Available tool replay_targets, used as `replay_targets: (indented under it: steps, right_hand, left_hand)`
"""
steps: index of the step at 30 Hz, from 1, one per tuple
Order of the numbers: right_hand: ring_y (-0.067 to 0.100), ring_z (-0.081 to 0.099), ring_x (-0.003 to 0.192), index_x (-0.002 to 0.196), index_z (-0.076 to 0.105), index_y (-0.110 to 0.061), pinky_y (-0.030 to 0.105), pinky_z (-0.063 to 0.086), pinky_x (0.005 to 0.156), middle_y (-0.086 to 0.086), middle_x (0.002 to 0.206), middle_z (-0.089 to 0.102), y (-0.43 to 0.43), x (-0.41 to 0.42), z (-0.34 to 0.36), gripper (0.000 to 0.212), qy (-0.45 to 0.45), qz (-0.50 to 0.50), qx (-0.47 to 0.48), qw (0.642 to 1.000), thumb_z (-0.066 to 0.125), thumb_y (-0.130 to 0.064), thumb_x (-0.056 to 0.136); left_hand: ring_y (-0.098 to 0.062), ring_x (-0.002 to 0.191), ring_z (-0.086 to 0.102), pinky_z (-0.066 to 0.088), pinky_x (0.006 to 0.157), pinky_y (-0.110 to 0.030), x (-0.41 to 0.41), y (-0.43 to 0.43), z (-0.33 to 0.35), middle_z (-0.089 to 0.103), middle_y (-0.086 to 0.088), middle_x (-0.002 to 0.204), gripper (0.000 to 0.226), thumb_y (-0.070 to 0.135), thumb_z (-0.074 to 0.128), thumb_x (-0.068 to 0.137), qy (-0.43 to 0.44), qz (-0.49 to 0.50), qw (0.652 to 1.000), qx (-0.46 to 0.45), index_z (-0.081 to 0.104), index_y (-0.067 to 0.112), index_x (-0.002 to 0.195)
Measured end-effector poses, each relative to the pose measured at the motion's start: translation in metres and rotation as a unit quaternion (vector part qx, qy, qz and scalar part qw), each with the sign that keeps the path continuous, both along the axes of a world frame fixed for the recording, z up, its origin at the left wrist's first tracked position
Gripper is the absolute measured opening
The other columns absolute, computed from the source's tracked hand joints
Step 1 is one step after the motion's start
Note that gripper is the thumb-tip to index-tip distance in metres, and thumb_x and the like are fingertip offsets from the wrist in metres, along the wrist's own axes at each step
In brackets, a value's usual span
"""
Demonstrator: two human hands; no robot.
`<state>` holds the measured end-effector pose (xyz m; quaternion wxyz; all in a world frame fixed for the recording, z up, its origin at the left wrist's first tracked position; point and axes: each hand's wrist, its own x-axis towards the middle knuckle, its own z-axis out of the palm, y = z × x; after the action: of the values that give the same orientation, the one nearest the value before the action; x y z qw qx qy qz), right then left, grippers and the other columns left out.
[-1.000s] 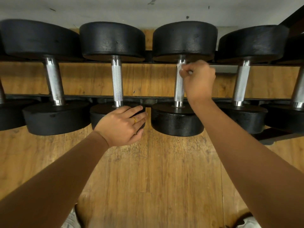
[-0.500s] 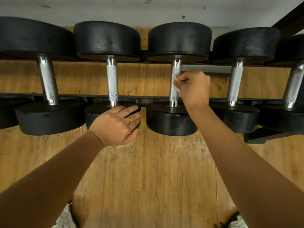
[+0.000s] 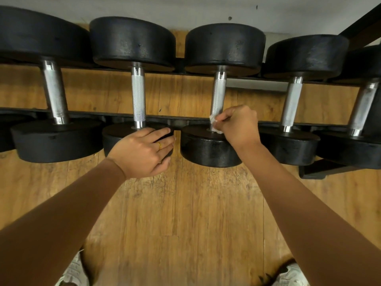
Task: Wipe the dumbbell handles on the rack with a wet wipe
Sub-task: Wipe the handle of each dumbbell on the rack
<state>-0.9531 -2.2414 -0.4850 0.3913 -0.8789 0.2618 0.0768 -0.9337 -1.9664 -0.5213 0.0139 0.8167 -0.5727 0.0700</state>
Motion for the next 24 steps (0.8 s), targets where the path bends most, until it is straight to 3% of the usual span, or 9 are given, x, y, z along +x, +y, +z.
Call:
replay_targets:
  steps: [4, 7, 9, 12, 16, 18, 22, 24]
  right_hand:
    - [0.014, 0.066, 0.103, 0.086, 0.077, -0.017, 0.026, 0.052, 0.098, 0.0, 0.102, 0.073, -0.002, 0.007, 0.006, 0.009, 0.038, 0.059, -0.026, 0.997, 0.081, -0.011, 0.082]
    - [0.012, 0.066, 0.104, 0.106, 0.075, -0.019, 0.017, 0.05, 0.086, 0.0, 0.114, 0.071, -0.004, 0.016, 0.013, 0.015, -0.025, 0.077, -0.072, 0.994, 0.072, -0.018, 0.091]
    - [0.009, 0.065, 0.1, 0.117, 0.071, -0.02, 0.017, 0.05, 0.086, -0.001, 0.117, 0.069, -0.008, 0.025, 0.015, 0.023, -0.092, 0.051, -0.114, 0.988, 0.068, -0.02, 0.094]
    - [0.009, 0.068, 0.094, 0.113, 0.073, -0.019, 0.026, 0.056, 0.087, -0.001, 0.106, 0.072, -0.008, 0.043, 0.009, 0.021, -0.17, -0.054, -0.088, 0.98, 0.07, -0.021, 0.092]
    - [0.009, 0.066, 0.085, 0.097, 0.077, -0.016, 0.032, 0.057, 0.083, -0.001, 0.092, 0.071, 0.003, 0.054, 0.001, 0.012, -0.174, -0.095, -0.101, 0.975, 0.069, -0.024, 0.094]
    - [0.01, 0.066, 0.088, 0.097, 0.077, -0.015, 0.032, 0.057, 0.085, 0.001, 0.096, 0.071, 0.004, 0.056, 0.002, 0.012, -0.168, -0.084, -0.111, 0.976, 0.068, -0.023, 0.095]
    - [0.008, 0.062, 0.095, 0.105, 0.076, -0.015, 0.019, 0.047, 0.084, 0.003, 0.11, 0.068, 0.001, 0.046, 0.007, 0.014, -0.122, -0.019, -0.144, 0.982, 0.067, -0.02, 0.096]
    - [0.008, 0.06, 0.095, 0.107, 0.075, -0.016, 0.02, 0.048, 0.085, 0.003, 0.113, 0.066, 0.002, 0.028, 0.007, 0.015, -0.091, 0.03, -0.151, 0.984, 0.065, -0.02, 0.097]
  left_hand:
    - [-0.032, 0.126, 0.063, 0.055, 0.096, -0.046, 0.0, 0.001, 0.0, 0.072, -0.013, 0.126, 0.049, 0.037, 0.043, 0.105, -0.002, 0.0, 1.0, 0.001, 0.076, 0.003, 0.118]
    - [-0.032, 0.126, 0.063, 0.055, 0.097, -0.045, 0.0, 0.0, 0.0, 0.072, -0.013, 0.126, 0.048, 0.037, 0.043, 0.105, -0.005, -0.001, 1.0, -0.001, 0.076, 0.004, 0.117]
    - [-0.032, 0.126, 0.063, 0.054, 0.097, -0.044, 0.0, 0.0, -0.001, 0.072, -0.012, 0.126, 0.048, 0.037, 0.043, 0.105, -0.007, 0.0, 1.0, -0.002, 0.076, 0.004, 0.117]
    - [-0.031, 0.127, 0.063, 0.053, 0.098, -0.044, 0.0, 0.001, -0.002, 0.072, -0.011, 0.127, 0.049, 0.037, 0.042, 0.105, -0.005, 0.001, 1.0, -0.003, 0.076, 0.005, 0.118]
    - [-0.03, 0.128, 0.062, 0.052, 0.1, -0.045, -0.001, 0.002, -0.003, 0.072, -0.011, 0.128, 0.048, 0.037, 0.043, 0.105, -0.004, 0.004, 1.0, -0.003, 0.077, 0.006, 0.118]
    - [-0.03, 0.128, 0.062, 0.052, 0.1, -0.045, 0.0, 0.002, -0.004, 0.072, -0.011, 0.128, 0.047, 0.038, 0.044, 0.105, -0.004, 0.005, 1.0, -0.001, 0.077, 0.006, 0.117]
    - [-0.03, 0.128, 0.061, 0.051, 0.101, -0.045, 0.0, 0.002, -0.005, 0.071, -0.011, 0.129, 0.048, 0.038, 0.043, 0.105, 0.0, 0.004, 1.0, -0.001, 0.076, 0.005, 0.118]
    - [-0.03, 0.128, 0.062, 0.051, 0.101, -0.045, 0.0, 0.002, -0.004, 0.072, -0.011, 0.128, 0.048, 0.038, 0.044, 0.105, -0.002, 0.005, 1.0, 0.0, 0.076, 0.005, 0.119]
